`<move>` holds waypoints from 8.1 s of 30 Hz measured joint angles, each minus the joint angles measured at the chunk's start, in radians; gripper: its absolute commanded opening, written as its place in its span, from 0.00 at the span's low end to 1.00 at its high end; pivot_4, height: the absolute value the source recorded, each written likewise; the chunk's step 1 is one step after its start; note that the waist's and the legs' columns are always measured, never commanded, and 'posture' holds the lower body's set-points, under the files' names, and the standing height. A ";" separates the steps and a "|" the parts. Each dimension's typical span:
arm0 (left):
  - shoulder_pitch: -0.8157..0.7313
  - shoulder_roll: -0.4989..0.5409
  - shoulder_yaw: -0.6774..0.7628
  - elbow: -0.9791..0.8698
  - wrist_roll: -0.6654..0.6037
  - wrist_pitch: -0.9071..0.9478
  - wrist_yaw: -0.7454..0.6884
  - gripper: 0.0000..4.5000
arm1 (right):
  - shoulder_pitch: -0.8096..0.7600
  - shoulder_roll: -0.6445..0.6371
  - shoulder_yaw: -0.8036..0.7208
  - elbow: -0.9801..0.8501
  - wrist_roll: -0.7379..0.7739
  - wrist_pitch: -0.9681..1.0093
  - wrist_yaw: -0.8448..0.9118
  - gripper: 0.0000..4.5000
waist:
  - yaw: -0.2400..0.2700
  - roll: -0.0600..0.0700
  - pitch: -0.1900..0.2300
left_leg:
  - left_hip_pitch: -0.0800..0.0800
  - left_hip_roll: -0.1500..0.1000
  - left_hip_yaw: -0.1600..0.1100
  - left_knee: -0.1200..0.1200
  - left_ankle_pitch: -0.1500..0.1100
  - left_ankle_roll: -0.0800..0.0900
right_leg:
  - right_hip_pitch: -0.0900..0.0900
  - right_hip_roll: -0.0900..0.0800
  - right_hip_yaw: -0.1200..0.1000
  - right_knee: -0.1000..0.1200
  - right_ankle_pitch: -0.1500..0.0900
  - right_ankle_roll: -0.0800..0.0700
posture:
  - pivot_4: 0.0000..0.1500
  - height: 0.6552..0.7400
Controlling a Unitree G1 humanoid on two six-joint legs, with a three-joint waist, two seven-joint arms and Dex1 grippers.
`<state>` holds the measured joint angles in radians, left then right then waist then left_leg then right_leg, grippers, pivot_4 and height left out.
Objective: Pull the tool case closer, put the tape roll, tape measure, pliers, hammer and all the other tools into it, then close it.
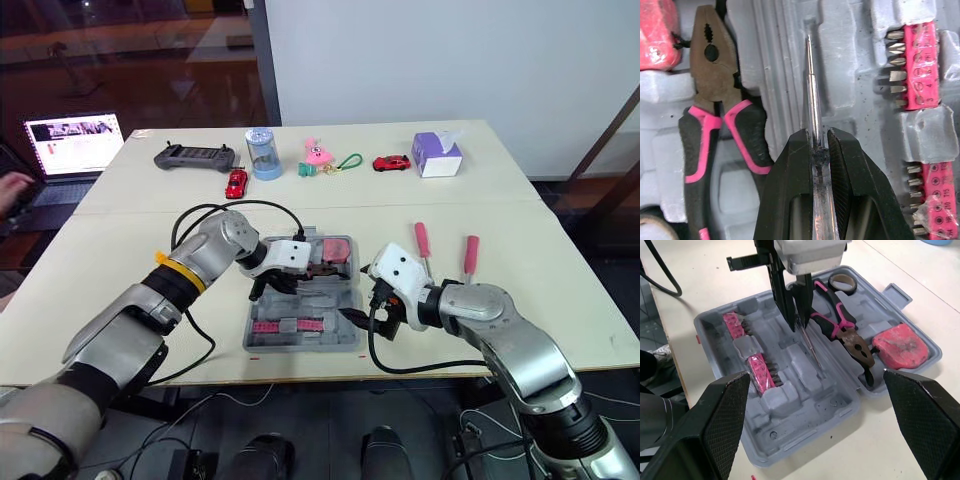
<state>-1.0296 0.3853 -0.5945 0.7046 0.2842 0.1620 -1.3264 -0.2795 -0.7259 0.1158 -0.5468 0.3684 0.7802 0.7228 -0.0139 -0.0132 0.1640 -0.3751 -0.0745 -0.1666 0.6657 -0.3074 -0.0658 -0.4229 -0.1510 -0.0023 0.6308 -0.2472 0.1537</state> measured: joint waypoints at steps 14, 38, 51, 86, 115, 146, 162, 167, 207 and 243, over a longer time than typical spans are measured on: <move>0.002 -0.016 0.002 -0.008 0.022 -0.011 0.004 0.00 | 0.002 0.000 0.000 -0.001 0.000 0.012 -0.011 1.00 | 0.000 0.000 0.000 | 0.000 0.000 0.000 0.000 0.000 0.000 | 0.000 0.000 0.000 0.000 0.000 0.000 | 1.00 1.00; 0.033 -0.002 0.006 -0.061 0.031 0.020 -0.006 0.00 | 0.002 0.001 0.000 -0.001 0.007 0.019 -0.015 1.00 | -0.001 0.000 0.000 | 0.000 0.000 0.000 0.000 0.000 0.000 | 0.000 0.000 0.000 0.000 0.000 0.000 | 1.00 1.00; 0.033 -0.006 0.012 -0.061 0.031 0.021 0.001 0.00 | 0.003 0.002 0.000 -0.001 0.007 0.019 -0.021 1.00 | -0.001 0.000 0.000 | 0.000 0.000 0.000 0.000 0.000 0.000 | 0.000 0.000 0.000 0.000 0.000 0.000 | 1.00 1.00; 0.032 0.021 0.006 -0.076 0.069 0.043 -0.034 0.00 | 0.018 0.022 0.000 -0.019 0.009 0.025 -0.032 1.00 | -0.003 0.000 0.000 | 0.000 0.000 0.000 0.000 0.000 0.000 | 0.000 0.000 0.000 0.001 0.000 0.000 | 1.00 1.00; 0.013 -0.044 0.021 -0.061 0.057 0.024 -0.002 0.00 | 0.025 0.029 0.000 -0.020 0.009 0.042 -0.038 1.00 | -0.003 0.000 0.000 | 0.000 0.000 0.000 0.001 0.000 0.000 | 0.001 0.000 0.000 0.001 0.000 0.000 | 1.00 1.00; 0.028 -0.024 0.020 -0.059 0.062 0.025 -0.003 0.00 | 0.030 0.029 0.000 -0.043 0.010 0.049 -0.037 1.00 | -0.002 0.000 0.000 | 0.000 0.000 0.000 0.001 0.000 0.000 | 0.001 0.000 0.000 0.001 0.000 0.000 | 1.00 1.00; 0.033 -0.002 0.026 -0.108 0.055 0.036 -0.022 0.69 | 0.030 0.030 0.000 -0.043 0.011 0.049 -0.037 1.00 | -0.004 0.000 0.000 | 0.000 0.000 0.000 0.001 0.000 0.000 | 0.001 0.000 0.000 0.002 0.000 0.000 | 1.00 1.00; 0.032 0.025 0.039 -0.193 0.039 0.073 -0.041 0.69 | 0.030 0.030 0.000 -0.043 0.011 0.049 -0.037 1.00 | -0.004 0.000 0.000 | 0.000 0.000 0.000 0.001 0.000 0.000 | 0.001 0.000 0.000 0.001 0.000 0.000 | 1.00 1.00; 0.193 0.037 0.208 0.008 -0.122 -0.084 0.175 0.01 | 0.045 0.002 -0.003 -0.050 0.035 0.068 -0.043 1.00 | -0.001 0.002 -0.002 | 0.003 0.000 0.000 0.002 0.000 0.000 | 0.004 0.000 0.000 0.001 0.000 0.000 | 1.00 1.00; 1.203 0.494 1.124 -0.683 -0.690 0.106 0.026 0.99 | 0.381 -0.090 -0.419 0.246 -0.035 -0.198 0.008 1.00 | 0.002 0.004 -0.003 | 0.003 0.002 0.001 -0.001 -0.004 0.008 | 0.002 0.000 0.001 0.000 0.000 -0.001 | 1.00 1.00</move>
<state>0.1738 0.8796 0.5290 0.0214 -0.4059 0.2675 -1.2999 0.1019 -0.8155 -0.3032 -0.3010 0.3338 0.5826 0.7313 -0.0118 -0.0091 0.1613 -0.3718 -0.0730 -0.1653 0.6645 -0.3117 -0.0582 -0.4207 -0.1512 -0.0015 0.6309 -0.2471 0.1530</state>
